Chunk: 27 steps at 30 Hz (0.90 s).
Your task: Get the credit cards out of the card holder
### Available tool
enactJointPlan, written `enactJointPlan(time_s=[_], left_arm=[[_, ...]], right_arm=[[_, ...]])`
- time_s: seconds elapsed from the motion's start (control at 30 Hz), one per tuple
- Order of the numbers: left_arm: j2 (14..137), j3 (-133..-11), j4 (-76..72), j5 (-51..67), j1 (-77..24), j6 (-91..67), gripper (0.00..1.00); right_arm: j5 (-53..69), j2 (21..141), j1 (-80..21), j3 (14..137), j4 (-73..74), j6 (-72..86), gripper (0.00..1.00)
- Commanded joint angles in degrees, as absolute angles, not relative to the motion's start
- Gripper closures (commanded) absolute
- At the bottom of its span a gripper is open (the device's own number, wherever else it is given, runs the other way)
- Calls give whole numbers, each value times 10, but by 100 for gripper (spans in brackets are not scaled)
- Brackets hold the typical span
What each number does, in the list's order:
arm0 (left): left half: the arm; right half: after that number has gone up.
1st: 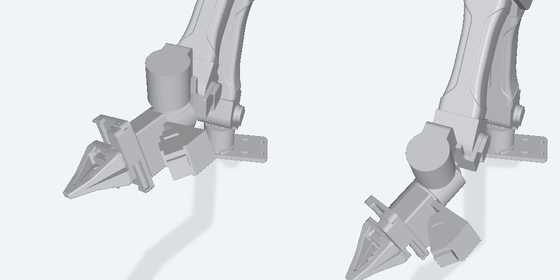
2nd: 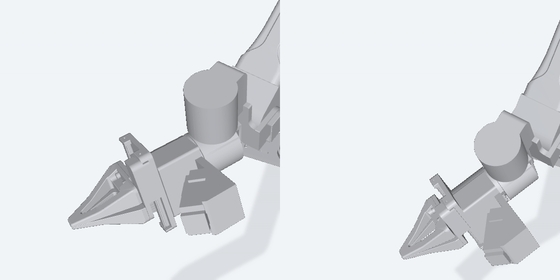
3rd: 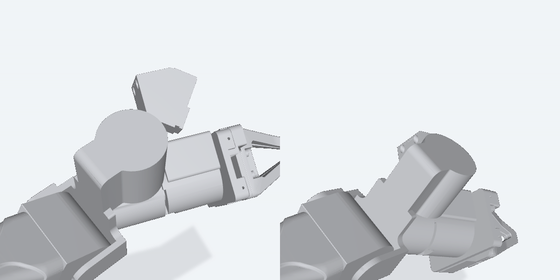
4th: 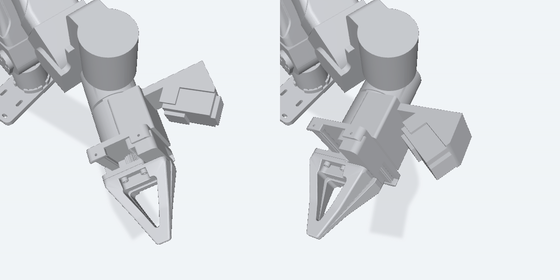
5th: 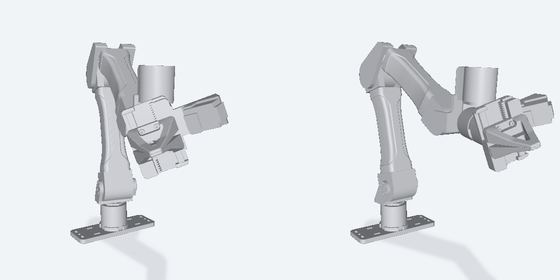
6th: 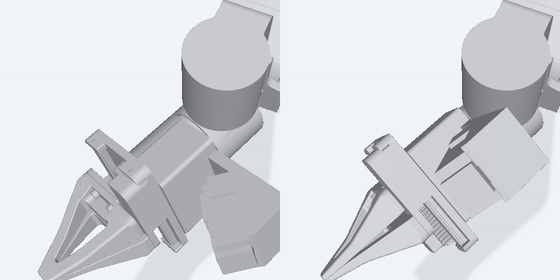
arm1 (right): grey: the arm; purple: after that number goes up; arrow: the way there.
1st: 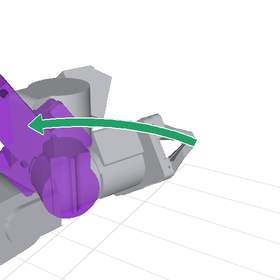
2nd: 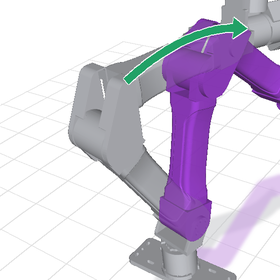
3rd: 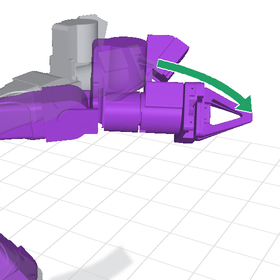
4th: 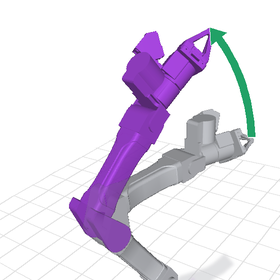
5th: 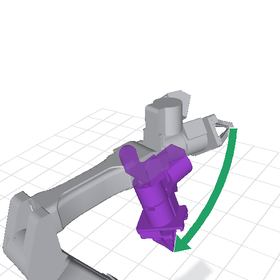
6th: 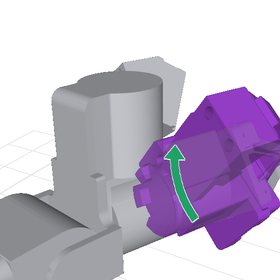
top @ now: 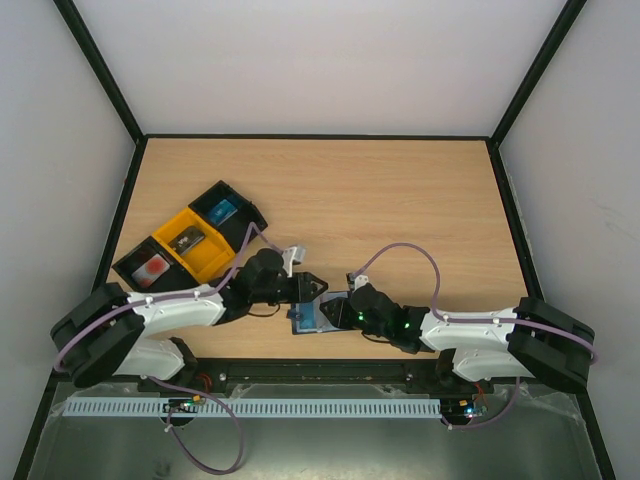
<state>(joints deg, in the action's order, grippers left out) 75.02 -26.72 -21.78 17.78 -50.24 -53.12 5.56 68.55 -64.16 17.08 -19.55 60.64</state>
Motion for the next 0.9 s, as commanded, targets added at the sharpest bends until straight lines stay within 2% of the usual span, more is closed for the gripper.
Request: enactJointPlan(time_s=[0.0, 0.33, 0.5, 0.87], left_arm=[[780, -282, -216, 170, -502, -528, 60], [835, -275, -226, 181, -496, -533, 76], [838, -268, -186, 150, -497, -521, 77], [830, -258, -139, 107, -497, -508, 75]], right_arm=[[44, 683, -644, 162, -190, 607, 79], [44, 680, -644, 158, -191, 606, 78], [40, 676, -644, 155, -189, 605, 75], [33, 657, -644, 152, -179, 606, 77]])
